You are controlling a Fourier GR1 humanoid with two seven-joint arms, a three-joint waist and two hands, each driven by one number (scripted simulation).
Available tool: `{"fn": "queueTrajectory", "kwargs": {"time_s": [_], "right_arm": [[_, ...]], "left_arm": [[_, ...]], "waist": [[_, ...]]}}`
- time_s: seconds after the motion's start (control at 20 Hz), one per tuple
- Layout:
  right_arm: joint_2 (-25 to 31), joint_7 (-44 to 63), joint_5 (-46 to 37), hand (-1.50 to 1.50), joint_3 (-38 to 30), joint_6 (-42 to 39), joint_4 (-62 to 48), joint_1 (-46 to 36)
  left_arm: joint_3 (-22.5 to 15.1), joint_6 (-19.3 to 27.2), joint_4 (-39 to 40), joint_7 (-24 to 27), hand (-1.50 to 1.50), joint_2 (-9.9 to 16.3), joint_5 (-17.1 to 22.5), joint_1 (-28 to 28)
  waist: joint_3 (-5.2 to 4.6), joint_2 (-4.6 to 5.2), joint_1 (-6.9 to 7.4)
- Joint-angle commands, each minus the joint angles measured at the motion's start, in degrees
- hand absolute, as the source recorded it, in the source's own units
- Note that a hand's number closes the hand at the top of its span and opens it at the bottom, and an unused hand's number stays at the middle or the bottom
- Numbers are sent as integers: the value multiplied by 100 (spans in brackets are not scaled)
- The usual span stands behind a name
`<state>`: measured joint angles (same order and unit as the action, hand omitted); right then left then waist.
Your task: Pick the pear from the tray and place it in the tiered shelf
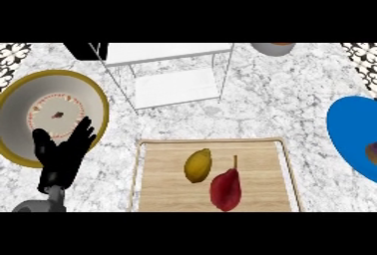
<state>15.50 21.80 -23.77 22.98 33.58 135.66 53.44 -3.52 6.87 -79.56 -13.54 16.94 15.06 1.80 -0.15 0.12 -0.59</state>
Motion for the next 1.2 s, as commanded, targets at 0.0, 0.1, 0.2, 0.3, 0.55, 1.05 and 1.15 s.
{"fn": "queueTrajectory", "kwargs": {"time_s": [0.0,0.1,0.2,0.3,0.55,1.05,1.15], "right_arm": [[206,1228,-1298,-150,384,-215,838,176],[166,1647,-1442,-150,473,-128,775,120],[290,2022,-1402,-150,132,-74,824,38],[192,2324,-1423,-150,25,6,544,-417],[405,3208,-1670,-150,-144,-182,234,-798],[-128,5377,-2731,-150,297,-1573,-356,-2573],[-538,5575,-3099,-150,573,-1729,-655,-2761]], "left_arm": [[0,-91,243,-105,0,-1,9,212],[-58,-131,114,-132,0,8,-1,44],[64,-287,270,-75,0,132,74,156],[-146,-61,272,-268,0,-71,-90,342],[-196,-127,223,-263,0,-119,-85,487],[-226,-16,270,-178,0,-233,-197,324],[-106,-289,301,-176,0,-40,-44,285]], "waist": [[-30,88,149],[-31,84,214],[-42,115,225],[-45,164,302],[-56,177,374],[-31,103,414],[-36,104,438]]}}
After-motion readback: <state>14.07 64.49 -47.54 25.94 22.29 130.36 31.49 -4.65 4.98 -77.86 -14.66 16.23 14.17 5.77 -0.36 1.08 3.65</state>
